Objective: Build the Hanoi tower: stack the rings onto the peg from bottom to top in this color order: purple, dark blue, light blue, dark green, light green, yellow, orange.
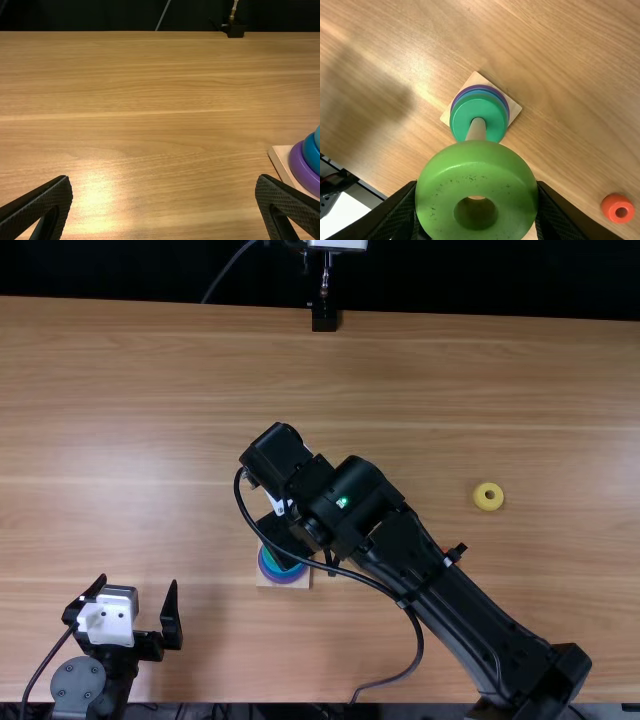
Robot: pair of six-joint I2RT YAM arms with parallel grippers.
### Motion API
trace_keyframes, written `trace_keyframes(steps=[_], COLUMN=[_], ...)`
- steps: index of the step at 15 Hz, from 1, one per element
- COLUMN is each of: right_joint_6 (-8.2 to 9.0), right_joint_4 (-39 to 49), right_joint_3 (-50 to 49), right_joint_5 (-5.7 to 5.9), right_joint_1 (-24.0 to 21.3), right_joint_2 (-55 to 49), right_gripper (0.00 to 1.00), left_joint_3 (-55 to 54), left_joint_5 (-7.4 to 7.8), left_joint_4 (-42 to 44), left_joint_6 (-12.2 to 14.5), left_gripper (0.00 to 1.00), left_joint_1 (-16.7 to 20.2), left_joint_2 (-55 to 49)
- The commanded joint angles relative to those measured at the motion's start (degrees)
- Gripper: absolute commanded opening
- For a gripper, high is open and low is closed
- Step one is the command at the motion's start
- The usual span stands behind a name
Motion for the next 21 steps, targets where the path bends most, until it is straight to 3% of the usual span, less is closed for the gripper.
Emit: trace_keyframes(steps=[1,21], right_joint_6=[0.73,0.73], right_joint_4=[0.27,0.69], right_joint_3=[1.64,1.82], right_joint_5=[0.0,0.11], right_joint_1=[0.32,0.32], right_joint_2=[-1.35,4.8], right_gripper=[0.0,0.0], left_joint_3=[-6.33,-6.33], left_joint_5=[-0.21,-0.21], left_joint_4=[-4.21,-4.21], left_joint_6=[0.71,0.71], left_gripper=[1.0,1.0], left_joint_1=[0.67,0.67], left_joint_2=[-0.89,-0.89])
